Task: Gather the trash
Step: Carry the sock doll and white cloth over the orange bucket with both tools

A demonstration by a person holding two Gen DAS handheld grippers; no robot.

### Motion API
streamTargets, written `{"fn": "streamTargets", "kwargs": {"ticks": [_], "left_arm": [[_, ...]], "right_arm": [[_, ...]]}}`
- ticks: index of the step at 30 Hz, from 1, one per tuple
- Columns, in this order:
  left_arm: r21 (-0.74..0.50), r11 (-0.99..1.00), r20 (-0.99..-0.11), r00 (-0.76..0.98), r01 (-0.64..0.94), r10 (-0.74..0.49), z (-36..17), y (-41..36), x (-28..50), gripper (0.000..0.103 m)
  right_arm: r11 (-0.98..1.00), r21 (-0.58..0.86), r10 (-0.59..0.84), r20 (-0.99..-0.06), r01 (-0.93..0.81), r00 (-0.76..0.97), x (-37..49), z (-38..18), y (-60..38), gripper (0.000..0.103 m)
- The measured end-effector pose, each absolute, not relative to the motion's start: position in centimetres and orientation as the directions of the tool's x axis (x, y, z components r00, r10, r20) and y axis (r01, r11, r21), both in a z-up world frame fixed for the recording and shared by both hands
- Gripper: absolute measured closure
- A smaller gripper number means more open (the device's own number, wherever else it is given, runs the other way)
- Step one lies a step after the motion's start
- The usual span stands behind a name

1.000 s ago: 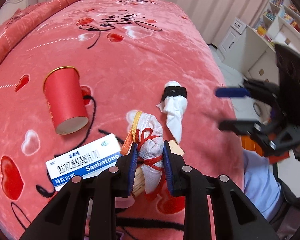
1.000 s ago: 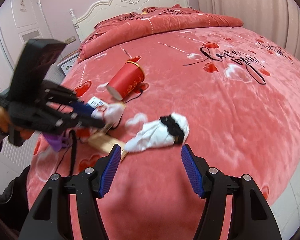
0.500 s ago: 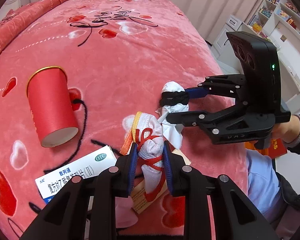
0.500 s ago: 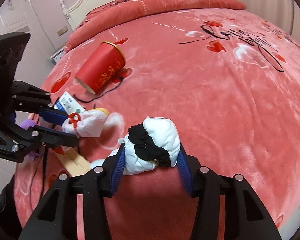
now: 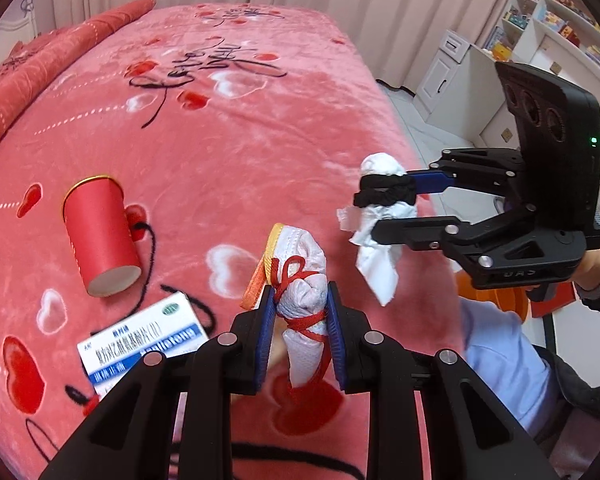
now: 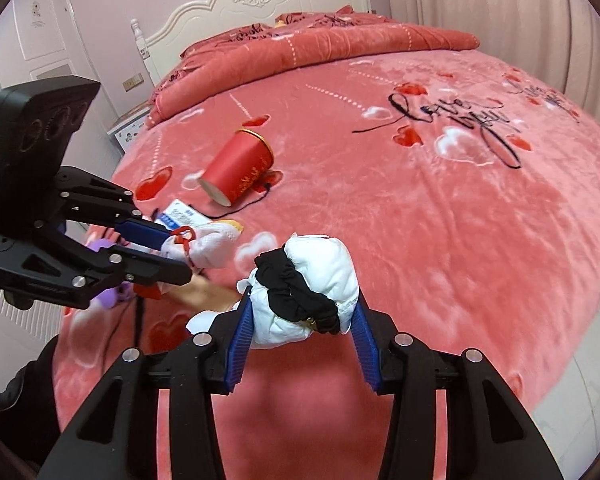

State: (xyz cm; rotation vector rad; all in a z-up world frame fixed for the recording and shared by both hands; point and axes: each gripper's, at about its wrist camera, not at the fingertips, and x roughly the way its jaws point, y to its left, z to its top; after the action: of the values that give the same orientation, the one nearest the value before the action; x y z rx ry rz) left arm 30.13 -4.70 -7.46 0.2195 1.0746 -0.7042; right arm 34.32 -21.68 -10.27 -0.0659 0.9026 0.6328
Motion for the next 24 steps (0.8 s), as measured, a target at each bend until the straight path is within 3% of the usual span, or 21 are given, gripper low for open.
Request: {"fn": "streamTargets", "kwargs": {"ticks": [12, 24], "left_arm": [[-0.151, 0.705, -0.854, 0.268, 0.693, -0.446, -4.6, -9.5, 19.9, 0.076], [-0.154, 0.564, -0.850, 0.183, 0.811, -0.495, -4.3, -19.2, 11.7, 0.076]], "right_arm": [[0.848, 0.242, 0.478, -0.732, -0.471, 0.485, 20.5, -7.6, -27.0, 0.057], [0.934, 0.274, 0.357, -0.722, -0.229, 0.592, 7.1, -7.6, -38.8, 0.057]]}}
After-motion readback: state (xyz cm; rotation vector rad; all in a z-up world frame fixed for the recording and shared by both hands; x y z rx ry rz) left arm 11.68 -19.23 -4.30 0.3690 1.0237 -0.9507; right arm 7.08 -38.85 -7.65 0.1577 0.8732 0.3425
